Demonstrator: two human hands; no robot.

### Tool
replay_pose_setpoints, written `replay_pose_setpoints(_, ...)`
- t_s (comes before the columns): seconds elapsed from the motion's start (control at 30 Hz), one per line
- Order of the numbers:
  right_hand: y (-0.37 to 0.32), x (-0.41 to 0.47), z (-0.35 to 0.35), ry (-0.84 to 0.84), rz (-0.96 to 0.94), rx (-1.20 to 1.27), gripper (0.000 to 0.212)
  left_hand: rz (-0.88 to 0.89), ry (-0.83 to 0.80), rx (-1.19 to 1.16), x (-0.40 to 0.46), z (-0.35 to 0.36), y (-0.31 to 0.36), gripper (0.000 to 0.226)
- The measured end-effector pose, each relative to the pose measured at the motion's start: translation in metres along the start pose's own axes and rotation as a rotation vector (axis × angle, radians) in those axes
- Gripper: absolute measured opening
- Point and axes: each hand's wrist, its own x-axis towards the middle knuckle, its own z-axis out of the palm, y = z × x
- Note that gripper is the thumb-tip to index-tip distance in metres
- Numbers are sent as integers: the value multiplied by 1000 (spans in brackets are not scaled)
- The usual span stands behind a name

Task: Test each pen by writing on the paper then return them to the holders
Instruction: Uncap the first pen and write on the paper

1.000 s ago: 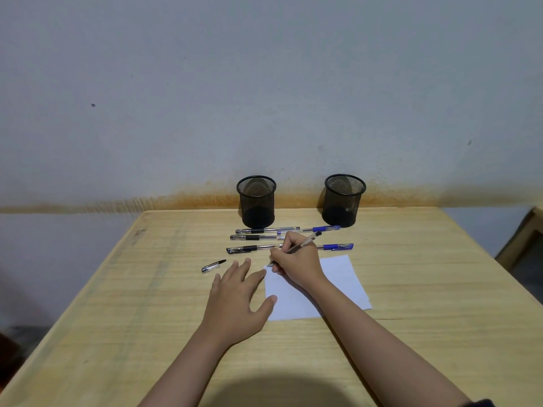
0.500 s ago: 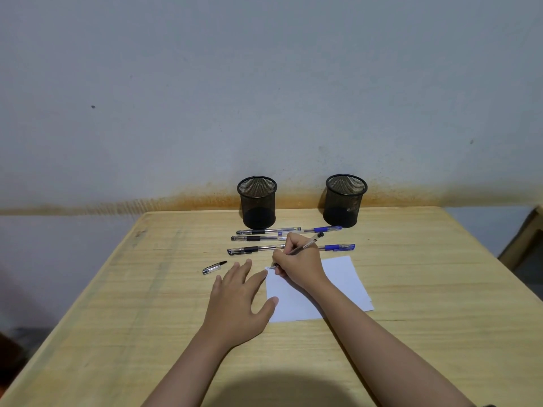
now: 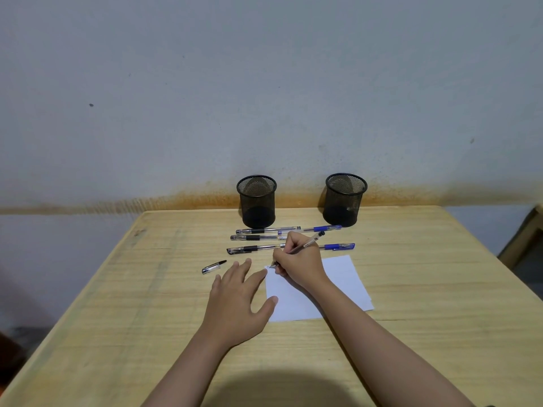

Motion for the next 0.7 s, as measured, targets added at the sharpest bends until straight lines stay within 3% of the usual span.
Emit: replay_pose_setpoints(0.7, 2, 0, 1, 33, -9, -40, 26, -3, -2, -19, 0, 0, 1, 76)
